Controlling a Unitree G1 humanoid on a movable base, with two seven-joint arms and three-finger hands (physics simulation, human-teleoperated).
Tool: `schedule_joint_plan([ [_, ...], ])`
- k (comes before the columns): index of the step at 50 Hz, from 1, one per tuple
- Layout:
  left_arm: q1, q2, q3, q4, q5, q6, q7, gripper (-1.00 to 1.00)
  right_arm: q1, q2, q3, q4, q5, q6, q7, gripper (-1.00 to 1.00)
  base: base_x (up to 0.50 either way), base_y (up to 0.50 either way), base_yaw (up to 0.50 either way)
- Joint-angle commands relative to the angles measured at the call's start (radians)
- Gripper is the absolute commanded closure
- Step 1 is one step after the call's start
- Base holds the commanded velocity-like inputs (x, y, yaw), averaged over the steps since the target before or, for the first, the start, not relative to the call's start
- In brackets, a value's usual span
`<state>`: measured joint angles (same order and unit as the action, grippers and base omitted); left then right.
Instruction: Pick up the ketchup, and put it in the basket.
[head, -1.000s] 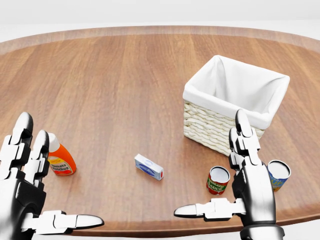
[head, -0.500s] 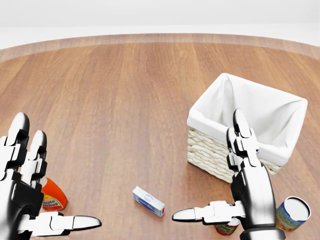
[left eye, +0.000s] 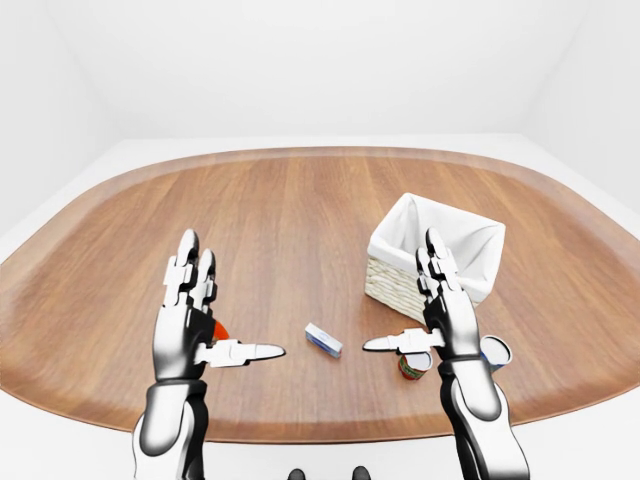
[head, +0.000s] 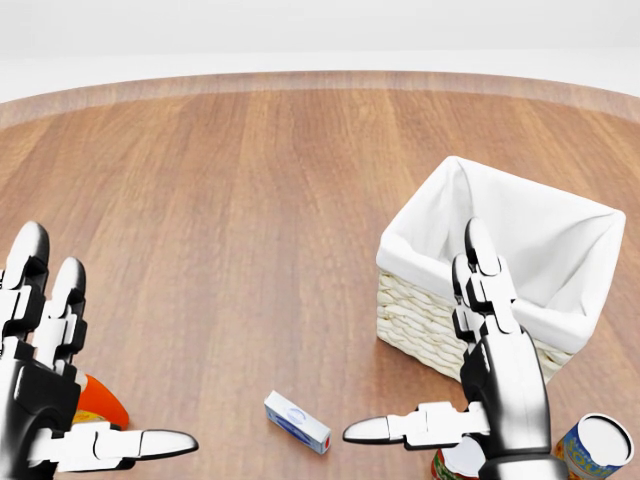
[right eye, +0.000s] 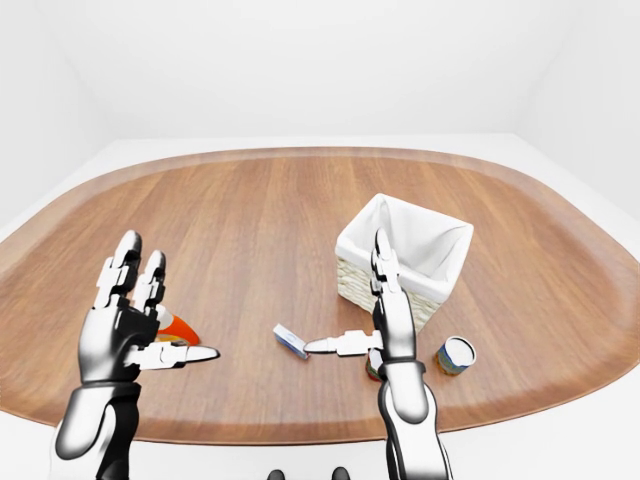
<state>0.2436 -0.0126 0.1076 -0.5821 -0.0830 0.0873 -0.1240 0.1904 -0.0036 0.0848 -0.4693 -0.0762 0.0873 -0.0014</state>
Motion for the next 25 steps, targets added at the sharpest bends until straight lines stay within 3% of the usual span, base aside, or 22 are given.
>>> schedule_joint_plan([
  [1,-0.001,-0.002,0.04,-0.033,-0.006,0.0,0.004,-1.0,0.007,-0.001,0.001,-0.008,0.002,0.0,0.002,-1.0,0.0,0.0,0.0],
  [13,-0.075,0.015,0.144,0.026,-0.025,0.0,0.018,-1.0,0.008,-0.001,0.006,-0.012,0.0,0.0,0.002,-1.0,0.0,0.0,0.0],
  [21,-0.092,0.026,0.162,0.074,-0.014,0.0,0.026,-1.0,0.011,-0.002,0.005,-0.017,0.004,0.0,0.004,-1.0,0.0,0.0,0.0],
  [22,-0.118,0.045,0.194,0.122,-0.014,0.0,0.033,-1.0,0.011,-0.002,0.005,-0.02,0.004,0.0,0.005,-1.0,0.0,0.0,0.0],
  [25,-0.132,0.056,0.208,0.162,-0.014,0.0,0.039,-1.0,0.012,-0.002,0.006,-0.02,0.003,0.0,0.005,-1.0,0.0,0.0,0.0],
])
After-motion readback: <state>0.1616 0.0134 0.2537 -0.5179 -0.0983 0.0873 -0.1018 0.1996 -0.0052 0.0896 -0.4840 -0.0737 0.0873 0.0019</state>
